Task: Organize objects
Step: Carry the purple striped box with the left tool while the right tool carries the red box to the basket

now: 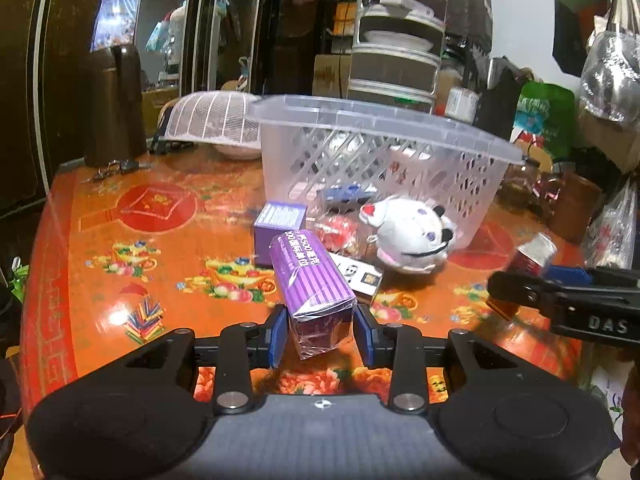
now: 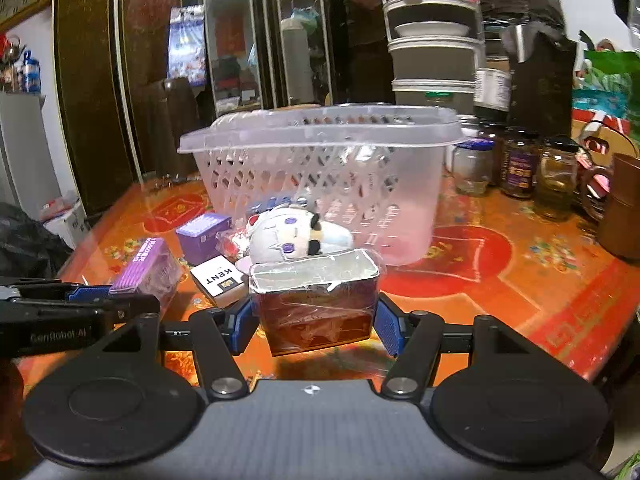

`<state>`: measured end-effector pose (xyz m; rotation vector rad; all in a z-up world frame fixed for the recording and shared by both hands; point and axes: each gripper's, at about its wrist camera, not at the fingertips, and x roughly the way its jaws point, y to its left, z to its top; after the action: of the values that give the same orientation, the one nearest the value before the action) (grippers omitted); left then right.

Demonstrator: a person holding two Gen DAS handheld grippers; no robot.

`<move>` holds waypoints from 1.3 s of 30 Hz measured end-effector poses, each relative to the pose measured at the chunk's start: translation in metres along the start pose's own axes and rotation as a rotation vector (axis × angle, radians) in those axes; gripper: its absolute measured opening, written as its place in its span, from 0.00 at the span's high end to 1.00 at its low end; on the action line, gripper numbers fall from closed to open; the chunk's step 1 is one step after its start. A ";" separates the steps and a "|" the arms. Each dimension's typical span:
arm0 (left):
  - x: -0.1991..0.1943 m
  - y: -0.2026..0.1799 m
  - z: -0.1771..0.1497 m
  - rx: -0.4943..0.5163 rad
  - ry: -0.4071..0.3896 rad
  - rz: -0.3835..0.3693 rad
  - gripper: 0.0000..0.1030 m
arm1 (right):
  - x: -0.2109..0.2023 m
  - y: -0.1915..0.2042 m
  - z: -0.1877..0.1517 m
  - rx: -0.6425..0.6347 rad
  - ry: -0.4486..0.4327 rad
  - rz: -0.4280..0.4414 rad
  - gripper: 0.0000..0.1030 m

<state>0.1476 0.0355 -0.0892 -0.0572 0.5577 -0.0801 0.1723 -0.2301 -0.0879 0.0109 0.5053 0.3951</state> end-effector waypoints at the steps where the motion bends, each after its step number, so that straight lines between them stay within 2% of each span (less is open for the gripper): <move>1: -0.002 -0.002 0.000 0.007 -0.004 -0.001 0.62 | -0.002 -0.001 -0.001 0.002 -0.004 -0.001 0.38; 8: -0.025 -0.013 0.006 0.046 -0.040 -0.014 0.62 | -0.021 -0.006 -0.004 0.015 -0.027 0.006 0.38; 17: -0.064 -0.016 0.042 0.055 -0.150 -0.016 0.62 | -0.057 -0.015 0.029 0.014 -0.150 0.034 0.38; 29: -0.071 -0.022 0.083 0.086 -0.219 -0.057 0.62 | -0.065 -0.028 0.069 -0.001 -0.230 0.043 0.38; 34: -0.048 -0.024 0.121 0.088 -0.214 -0.099 0.62 | -0.039 -0.030 0.110 -0.004 -0.195 0.062 0.38; 39: -0.008 -0.027 0.159 0.077 -0.153 -0.131 0.62 | 0.018 -0.034 0.150 0.017 -0.079 0.052 0.38</move>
<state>0.2236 0.0149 0.0515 -0.0243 0.3968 -0.2230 0.2708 -0.2421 0.0317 0.0562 0.4306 0.4399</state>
